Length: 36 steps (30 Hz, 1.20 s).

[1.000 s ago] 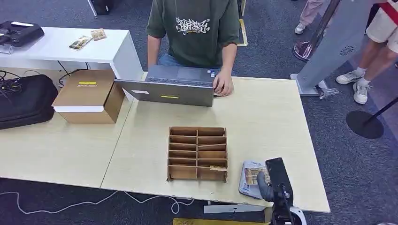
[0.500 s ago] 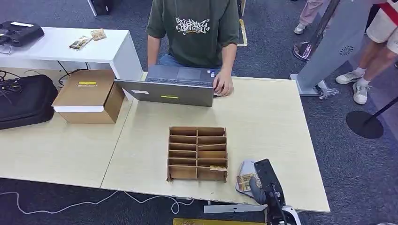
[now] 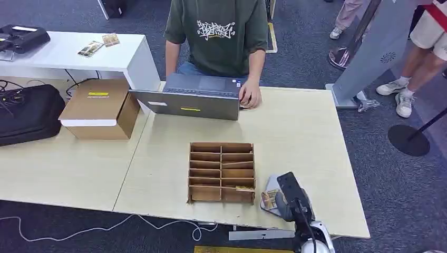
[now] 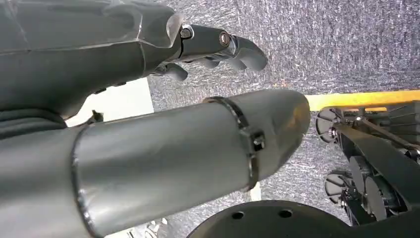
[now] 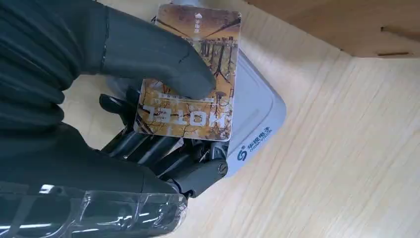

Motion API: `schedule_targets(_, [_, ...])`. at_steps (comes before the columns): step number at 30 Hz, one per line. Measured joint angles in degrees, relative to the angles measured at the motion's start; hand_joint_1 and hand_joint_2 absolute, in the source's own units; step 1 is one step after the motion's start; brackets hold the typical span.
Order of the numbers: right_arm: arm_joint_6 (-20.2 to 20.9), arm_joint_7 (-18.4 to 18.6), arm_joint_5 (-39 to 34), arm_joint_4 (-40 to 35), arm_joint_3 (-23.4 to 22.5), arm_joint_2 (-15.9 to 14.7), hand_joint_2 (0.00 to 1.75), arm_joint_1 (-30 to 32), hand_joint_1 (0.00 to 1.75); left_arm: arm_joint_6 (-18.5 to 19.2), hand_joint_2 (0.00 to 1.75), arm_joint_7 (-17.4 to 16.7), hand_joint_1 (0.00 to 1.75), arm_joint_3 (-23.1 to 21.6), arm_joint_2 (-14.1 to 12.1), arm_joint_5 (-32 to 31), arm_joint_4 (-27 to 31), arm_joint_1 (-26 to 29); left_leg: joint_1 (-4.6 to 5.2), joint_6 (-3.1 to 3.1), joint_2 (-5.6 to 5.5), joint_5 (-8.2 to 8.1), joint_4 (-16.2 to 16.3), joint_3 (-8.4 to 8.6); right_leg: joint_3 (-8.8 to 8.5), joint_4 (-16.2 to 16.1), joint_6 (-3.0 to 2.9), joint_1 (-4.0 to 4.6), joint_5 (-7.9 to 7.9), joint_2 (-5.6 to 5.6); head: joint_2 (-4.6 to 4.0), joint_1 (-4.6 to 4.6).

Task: Pass the card to the sensor for recognition and then transmit it.

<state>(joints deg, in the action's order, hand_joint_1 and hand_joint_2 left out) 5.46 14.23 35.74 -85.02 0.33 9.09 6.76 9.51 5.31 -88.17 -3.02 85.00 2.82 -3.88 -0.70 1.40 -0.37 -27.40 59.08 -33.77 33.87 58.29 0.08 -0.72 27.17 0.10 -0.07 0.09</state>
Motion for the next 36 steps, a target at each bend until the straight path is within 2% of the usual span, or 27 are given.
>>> schedule_targets(8, [0.88, -1.2, -1.18, 1.66, 1.73, -0.92, 1.75, -0.71, 1.75, -0.04, 0.0, 0.0, 0.0, 0.0, -0.02, 0.0, 0.0, 0.01, -0.01, 0.0, 0.02, 0.0, 0.0, 0.02, -0.01, 0.0, 0.0, 0.0, 0.0, 0.03, 0.0, 0.0])
schedule_targets(25, [1.2, -1.31, -1.4, 2.36, 3.93, -2.56, 1.75, -1.07, 1.75, 0.24, 0.0, 0.0, 0.0, 0.0, -0.35, 0.13, 0.0, 0.02, -0.01, 0.0, 0.03, 0.0, 0.0, 0.1, -0.09, 0.0, -0.01, 0.0, 0.0, 0.03, 0.0, 0.0])
schedule_targets(27, [-0.2, -2.54, -2.14, 2.36, 4.0, -2.62, 1.75, -1.07, 1.75, 0.22, 0.0, 0.0, 0.0, 0.0, -0.35, 0.31, 0.0, 0.02, -0.01, 0.0, 0.03, 0.0, 0.0, 0.11, -0.1, 0.0, -0.01, 0.0, 0.0, 0.04, 0.0, 0.0])
schedule_targets(30, [-4.07, -4.83, -2.29, 1.94, 3.98, -2.62, 1.75, -0.88, 1.75, 0.09, 0.0, 0.04, 0.0, 0.0, -0.33, 0.66, 0.0, 0.1, 0.01, 0.0, 0.01, 0.0, 0.0, 0.08, -0.09, 0.0, -0.01, 0.0, 0.0, 0.01, 0.0, 0.0])
schedule_targets(33, [-8.8, -7.3, -1.6, -1.5, 3.78, -2.62, 1.75, -0.74, 1.75, 0.04, 0.0, 0.22, 0.0, 0.0, -0.22, 0.9, 0.0, 0.21, 0.01, 0.0, 0.01, 0.0, 0.0, 0.06, -0.06, 0.0, -0.01, 0.0, 0.0, 0.02, 0.0, 0.0])
schedule_targets(36, [-9.5, -7.69, -1.35, -2.32, 3.72, -2.62, 1.75, -0.74, 1.75, 0.02, 0.0, 0.22, 0.0, 0.0, -0.18, 0.9, 0.0, 0.21, 0.01, 0.0, 0.01, 0.0, 0.0, 0.06, -0.06, 0.0, -0.01, 0.0, 0.0, 0.01, 0.0, 0.0])
